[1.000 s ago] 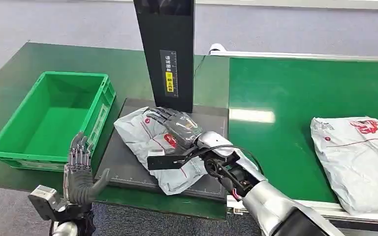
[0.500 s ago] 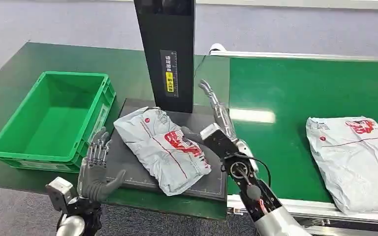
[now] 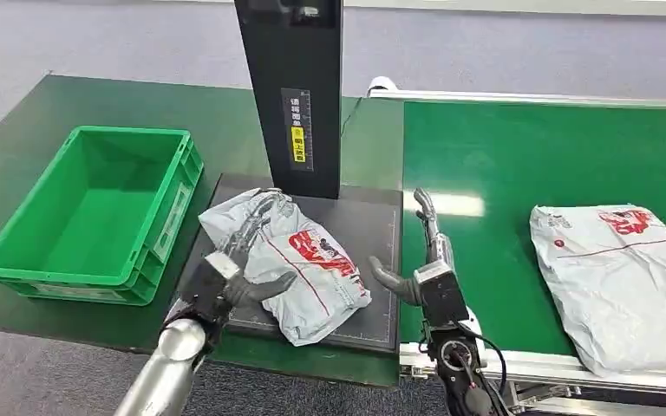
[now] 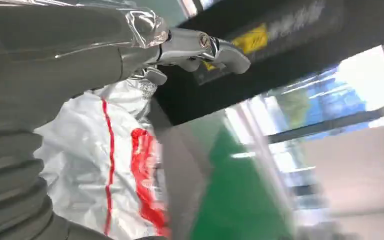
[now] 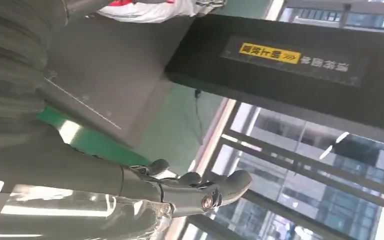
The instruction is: Moved the parcel from conveyor to table for the left to box.
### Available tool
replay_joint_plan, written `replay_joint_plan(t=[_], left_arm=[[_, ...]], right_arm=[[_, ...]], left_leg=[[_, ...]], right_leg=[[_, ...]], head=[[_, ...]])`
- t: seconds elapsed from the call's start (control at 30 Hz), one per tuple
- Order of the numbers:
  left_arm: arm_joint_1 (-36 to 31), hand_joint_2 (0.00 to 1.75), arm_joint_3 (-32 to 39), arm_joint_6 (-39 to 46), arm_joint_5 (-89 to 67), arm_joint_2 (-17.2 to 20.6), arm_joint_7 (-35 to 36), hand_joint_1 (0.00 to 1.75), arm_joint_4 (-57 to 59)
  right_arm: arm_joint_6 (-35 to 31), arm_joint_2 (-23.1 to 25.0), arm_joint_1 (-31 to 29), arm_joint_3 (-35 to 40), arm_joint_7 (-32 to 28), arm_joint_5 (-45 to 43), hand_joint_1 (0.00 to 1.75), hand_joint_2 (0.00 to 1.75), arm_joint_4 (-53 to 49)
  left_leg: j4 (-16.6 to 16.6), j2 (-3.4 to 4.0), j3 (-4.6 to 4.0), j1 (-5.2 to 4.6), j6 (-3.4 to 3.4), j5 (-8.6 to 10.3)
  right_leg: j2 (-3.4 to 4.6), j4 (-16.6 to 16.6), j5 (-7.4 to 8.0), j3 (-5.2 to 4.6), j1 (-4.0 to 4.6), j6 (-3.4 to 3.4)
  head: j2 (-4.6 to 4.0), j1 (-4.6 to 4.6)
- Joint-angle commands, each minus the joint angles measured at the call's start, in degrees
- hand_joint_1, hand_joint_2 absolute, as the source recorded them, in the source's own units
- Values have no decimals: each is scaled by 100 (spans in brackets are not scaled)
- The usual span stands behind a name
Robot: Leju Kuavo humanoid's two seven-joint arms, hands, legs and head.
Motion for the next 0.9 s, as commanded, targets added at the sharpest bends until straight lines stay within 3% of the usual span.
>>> replay_joint_plan(t=[0.03,0.27,0.43,0.47,0.5,0.9], left_arm=[[-1630,175,-1347,151,-1544,167,1436,0,2774],[-2189,175,-1842,-54,-2716,112,2441,0,3970],[-2201,175,-1633,-100,-2795,109,2531,0,4083],[-2205,175,-1623,-103,-2790,113,2525,152,4079],[-2214,175,-1611,-105,-2806,119,2507,175,4063],[-2225,175,-1624,-101,-2854,121,2463,175,4028]], right_arm=[[52,111,57,-365,86,107,0,175,-1],[26,251,-202,-534,234,177,0,175,200],[7,237,-58,-665,259,188,0,175,1],[9,233,-46,-669,257,188,0,175,-8],[-8,234,4,-699,275,194,0,175,-65],[-6,234,65,-725,286,202,0,175,-132]], left_leg=[[-8,-19,8,-1,-1,6],[-3,3,7,-1,-1,2],[-13,12,31,-4,-1,5],[-10,12,41,-3,-1,2],[-18,19,46,-3,-2,8],[-12,15,80,-1,-11,14]], right_leg=[[-12,-5,0,11,-1,-2],[6,1,3,5,-1,-3],[20,-6,9,30,-5,-3],[18,-3,6,43,-4,-4],[27,-10,15,45,-4,-6],[15,-2,18,75,-3,-21]], head=[[0,0],[0,-4],[0,-2],[0,-2],[0,0],[0,0]])
